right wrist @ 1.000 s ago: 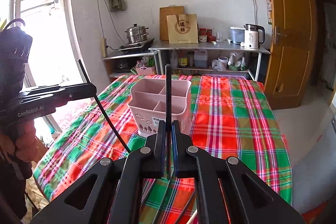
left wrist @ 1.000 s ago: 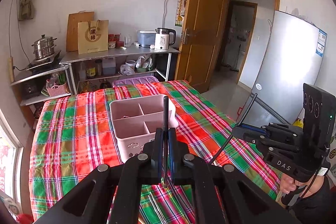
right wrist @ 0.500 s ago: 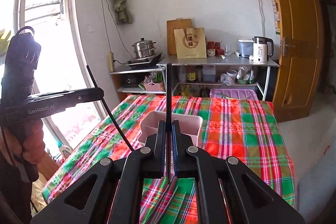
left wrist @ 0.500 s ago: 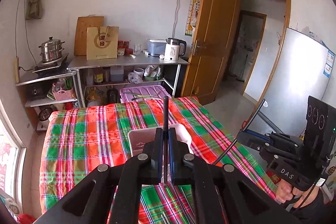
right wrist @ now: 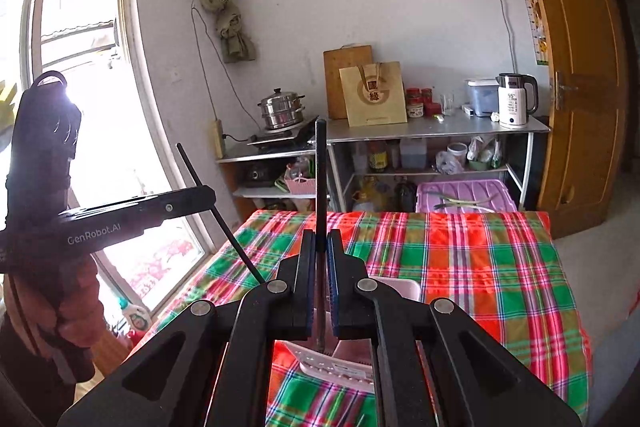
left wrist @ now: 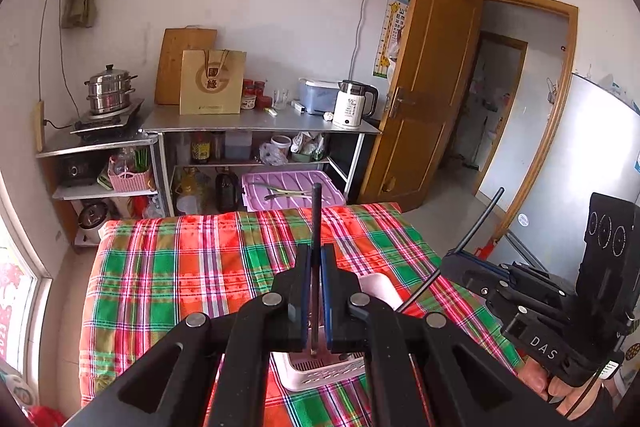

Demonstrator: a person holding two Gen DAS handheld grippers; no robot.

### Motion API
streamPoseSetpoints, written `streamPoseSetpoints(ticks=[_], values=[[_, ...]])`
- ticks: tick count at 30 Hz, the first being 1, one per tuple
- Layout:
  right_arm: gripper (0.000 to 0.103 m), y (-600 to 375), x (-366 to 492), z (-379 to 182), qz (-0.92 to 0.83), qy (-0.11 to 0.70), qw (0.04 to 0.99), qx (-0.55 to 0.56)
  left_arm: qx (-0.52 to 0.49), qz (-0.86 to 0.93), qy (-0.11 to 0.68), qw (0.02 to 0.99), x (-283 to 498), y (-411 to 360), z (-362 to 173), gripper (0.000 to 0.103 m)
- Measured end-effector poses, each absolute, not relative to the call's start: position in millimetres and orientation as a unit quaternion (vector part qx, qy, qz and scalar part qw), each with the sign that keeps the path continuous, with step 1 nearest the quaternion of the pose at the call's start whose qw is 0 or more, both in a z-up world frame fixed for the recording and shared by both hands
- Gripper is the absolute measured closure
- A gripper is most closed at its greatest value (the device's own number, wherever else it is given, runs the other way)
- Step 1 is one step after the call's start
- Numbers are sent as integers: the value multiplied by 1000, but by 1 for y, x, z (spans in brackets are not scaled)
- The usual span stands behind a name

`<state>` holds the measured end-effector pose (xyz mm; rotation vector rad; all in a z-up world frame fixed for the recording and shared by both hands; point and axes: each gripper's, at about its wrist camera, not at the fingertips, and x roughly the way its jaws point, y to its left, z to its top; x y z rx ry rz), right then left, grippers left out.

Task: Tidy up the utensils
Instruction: 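Lift both held black chopsticks and carry them over the pink basket, then lower both chopsticks into the basket compartments and open both tools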

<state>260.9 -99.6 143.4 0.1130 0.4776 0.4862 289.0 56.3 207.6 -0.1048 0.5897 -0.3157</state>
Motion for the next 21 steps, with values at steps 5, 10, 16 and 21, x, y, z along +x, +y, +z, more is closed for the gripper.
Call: streamPoseSetpoints(ticks=[5,10,16,21], values=[[98,-93,273,117,237,263,934,54,-53,-156,315,935,305,57,175,99],[98,-92,282,97,233,288,927,57,-63,-155,336,927,315,62,147,99],[97,-91,287,84,235,311,919,56,-71,-148,344,925,320,67,133,98],[94,-94,279,92,232,302,923,51,-80,-138,327,932,310,76,139,97]])
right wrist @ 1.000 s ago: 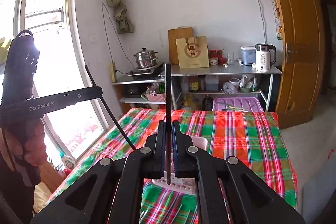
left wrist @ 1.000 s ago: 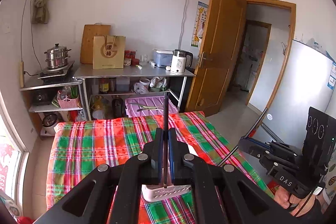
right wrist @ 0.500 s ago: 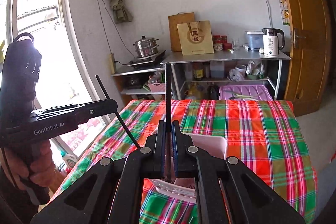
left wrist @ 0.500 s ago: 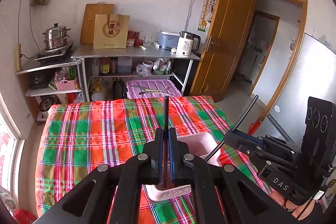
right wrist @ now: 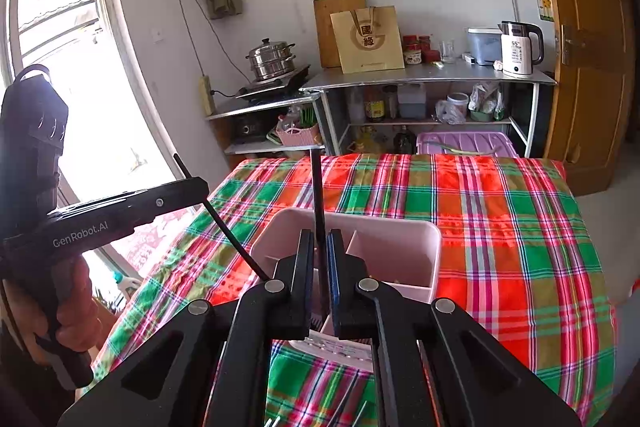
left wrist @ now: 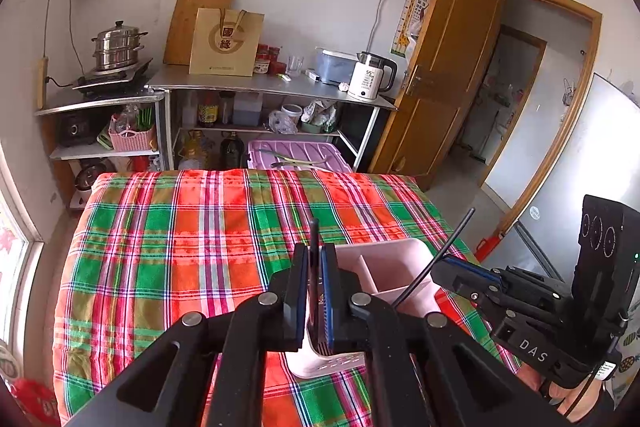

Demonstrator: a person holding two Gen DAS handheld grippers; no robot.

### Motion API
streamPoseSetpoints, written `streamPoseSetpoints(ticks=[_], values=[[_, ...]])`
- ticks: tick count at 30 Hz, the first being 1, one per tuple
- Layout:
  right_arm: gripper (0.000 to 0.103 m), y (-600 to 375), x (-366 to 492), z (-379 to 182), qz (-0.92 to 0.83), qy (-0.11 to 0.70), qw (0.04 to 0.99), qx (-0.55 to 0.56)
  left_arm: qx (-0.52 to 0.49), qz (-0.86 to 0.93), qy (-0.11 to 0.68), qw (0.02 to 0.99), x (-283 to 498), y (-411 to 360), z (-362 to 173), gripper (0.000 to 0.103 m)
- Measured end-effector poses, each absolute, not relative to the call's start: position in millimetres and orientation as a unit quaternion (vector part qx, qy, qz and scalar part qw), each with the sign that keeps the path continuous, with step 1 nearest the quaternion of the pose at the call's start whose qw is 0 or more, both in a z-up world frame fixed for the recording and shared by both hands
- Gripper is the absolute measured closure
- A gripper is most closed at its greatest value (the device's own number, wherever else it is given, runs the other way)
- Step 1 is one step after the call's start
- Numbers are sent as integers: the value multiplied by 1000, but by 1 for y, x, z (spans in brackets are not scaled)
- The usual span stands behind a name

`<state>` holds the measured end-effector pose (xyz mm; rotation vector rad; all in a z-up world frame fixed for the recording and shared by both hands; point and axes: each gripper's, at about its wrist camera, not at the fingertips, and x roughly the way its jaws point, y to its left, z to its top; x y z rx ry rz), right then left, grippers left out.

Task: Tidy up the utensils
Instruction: 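Lower both chopsticks into the basket compartments and open both tools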

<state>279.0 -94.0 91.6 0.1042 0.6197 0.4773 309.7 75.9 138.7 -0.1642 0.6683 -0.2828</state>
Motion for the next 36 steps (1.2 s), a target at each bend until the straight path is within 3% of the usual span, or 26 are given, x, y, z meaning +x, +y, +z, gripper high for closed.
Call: streamPoseSetpoints(ticks=[4,14,25,36], values=[[90,-100,267,100,232,291,927,51,-80,-135,311,937,294,80,147,97],[89,-120,206,113,222,256,940,38,-74,-134,271,950,228,82,160,90],[89,-144,130,86,213,247,945,31,-68,-156,253,952,133,65,119,90],[89,-167,98,49,197,278,939,49,-69,-172,291,939,93,43,70,90]])
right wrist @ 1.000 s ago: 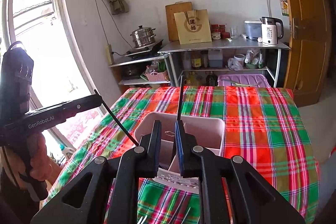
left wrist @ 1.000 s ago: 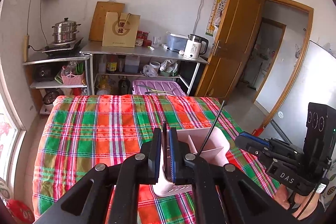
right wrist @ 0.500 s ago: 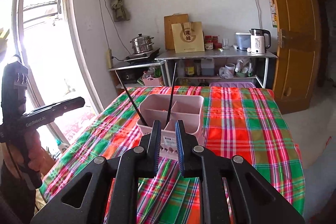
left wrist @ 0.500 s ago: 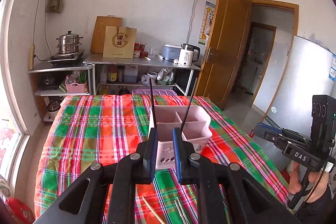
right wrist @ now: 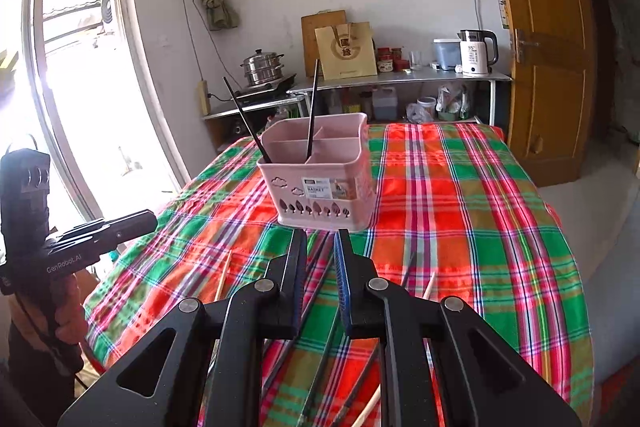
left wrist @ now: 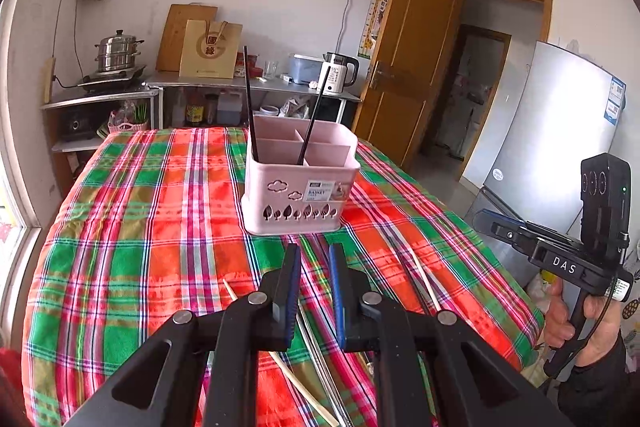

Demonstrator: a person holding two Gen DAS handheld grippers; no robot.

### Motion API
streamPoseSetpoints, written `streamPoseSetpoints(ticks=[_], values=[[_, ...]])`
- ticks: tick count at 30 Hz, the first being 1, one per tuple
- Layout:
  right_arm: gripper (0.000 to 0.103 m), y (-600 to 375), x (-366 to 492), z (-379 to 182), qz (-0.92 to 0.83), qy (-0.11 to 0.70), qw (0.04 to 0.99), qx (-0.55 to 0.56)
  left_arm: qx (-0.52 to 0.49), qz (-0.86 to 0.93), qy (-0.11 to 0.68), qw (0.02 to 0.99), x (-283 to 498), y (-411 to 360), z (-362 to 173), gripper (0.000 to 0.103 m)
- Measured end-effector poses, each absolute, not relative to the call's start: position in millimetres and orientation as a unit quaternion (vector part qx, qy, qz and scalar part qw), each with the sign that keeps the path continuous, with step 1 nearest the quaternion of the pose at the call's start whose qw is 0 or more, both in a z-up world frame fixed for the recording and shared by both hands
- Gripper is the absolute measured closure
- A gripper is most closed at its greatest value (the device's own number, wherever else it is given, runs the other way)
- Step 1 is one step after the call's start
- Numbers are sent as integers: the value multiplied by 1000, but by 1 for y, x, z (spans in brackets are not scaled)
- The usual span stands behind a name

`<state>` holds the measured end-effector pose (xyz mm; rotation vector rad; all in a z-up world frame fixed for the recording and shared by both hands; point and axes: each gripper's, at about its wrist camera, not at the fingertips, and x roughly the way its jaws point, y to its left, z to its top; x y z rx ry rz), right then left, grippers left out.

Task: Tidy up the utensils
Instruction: 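Lower both chopsticks into the basket compartments and open both tools, then reach both tools back to the table and grasp another black chopstick each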

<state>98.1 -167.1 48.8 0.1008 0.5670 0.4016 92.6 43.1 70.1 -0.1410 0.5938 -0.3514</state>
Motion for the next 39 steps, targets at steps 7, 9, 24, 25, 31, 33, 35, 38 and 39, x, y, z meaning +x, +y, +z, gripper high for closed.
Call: streamPoseSetpoints(ticks=[7,9,24,25,31,33,35,38,39], values=[[89,-172,96,39,191,285,938,53,-67,-173,315,931,93,36,52,90],[89,-172,97,35,191,291,936,51,-63,-175,324,928,96,31,47,90],[89,-167,125,-5,179,345,920,44,-43,-185,410,892,157,-5,2,86],[89,-165,129,-10,178,352,918,42,-42,-188,414,889,163,-8,-1,83],[89,-153,146,-37,181,388,903,31,-24,-189,447,874,196,-25,-21,80],[89,-152,151,-43,182,395,900,33,-21,-189,453,871,204,-29,-26,80],[89,-151,153,-47,182,400,898,34,-22,-190,460,867,212,-31,-31,80],[89,-150,156,-50,182,403,896,35,-25,-190,467,863,222,-36,-37,80],[89,-150,157,-51,182,404,896,35,-26,-189,468,863,225,-37,-38,80]])
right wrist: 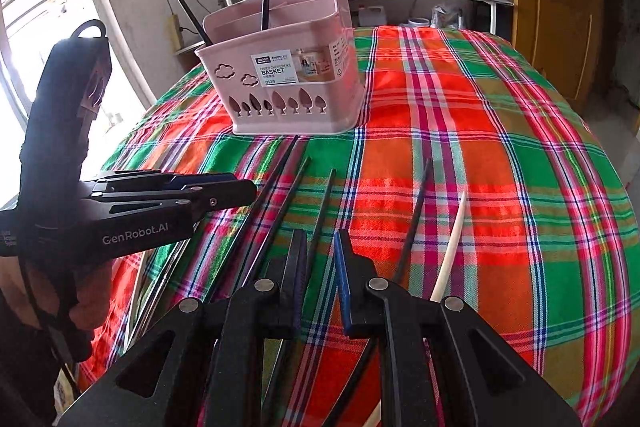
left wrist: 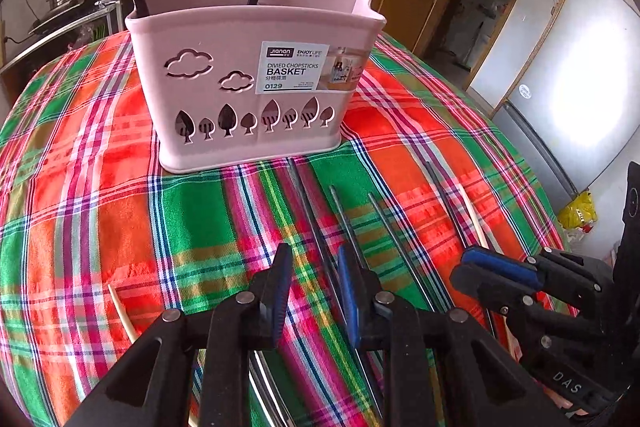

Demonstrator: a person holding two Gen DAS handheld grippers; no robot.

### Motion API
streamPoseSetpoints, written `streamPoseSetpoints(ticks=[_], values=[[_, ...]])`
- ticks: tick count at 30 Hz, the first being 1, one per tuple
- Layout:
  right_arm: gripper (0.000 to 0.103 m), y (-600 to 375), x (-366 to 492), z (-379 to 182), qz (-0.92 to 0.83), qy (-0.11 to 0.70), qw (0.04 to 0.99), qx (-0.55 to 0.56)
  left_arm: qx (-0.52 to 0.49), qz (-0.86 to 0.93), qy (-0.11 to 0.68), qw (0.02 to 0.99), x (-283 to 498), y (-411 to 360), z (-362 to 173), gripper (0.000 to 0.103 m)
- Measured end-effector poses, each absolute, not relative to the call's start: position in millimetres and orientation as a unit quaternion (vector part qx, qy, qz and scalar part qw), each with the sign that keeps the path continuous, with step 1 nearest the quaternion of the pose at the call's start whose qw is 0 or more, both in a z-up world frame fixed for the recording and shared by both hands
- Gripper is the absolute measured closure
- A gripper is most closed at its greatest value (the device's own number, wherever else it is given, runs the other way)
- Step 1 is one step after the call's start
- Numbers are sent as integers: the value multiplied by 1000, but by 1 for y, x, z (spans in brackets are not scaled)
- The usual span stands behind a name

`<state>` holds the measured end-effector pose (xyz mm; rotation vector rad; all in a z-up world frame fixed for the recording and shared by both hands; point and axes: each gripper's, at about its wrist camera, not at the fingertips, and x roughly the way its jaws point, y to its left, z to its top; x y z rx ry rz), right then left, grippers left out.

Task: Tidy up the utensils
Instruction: 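Reach both tools back to the table and grasp another black chopstick each, then lift both held black chopsticks and carry them above the pink basket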

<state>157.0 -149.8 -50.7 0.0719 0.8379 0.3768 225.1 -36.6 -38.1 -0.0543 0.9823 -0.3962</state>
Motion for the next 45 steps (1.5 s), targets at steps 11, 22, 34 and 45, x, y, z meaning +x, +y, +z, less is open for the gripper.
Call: streamPoseSetpoints(ticks=[11,22,34,45], values=[[89,-143,167,-55,181,414,891,34,-5,-179,472,863,238,-50,-48,83],[89,-129,184,-66,172,438,882,14,-14,-173,478,861,230,-30,-49,93],[96,-119,193,-69,149,449,881,-18,3,-173,494,852,240,-31,-47,93],[97,-128,185,-34,164,412,896,9,-31,-184,466,865,232,-29,-19,97]])
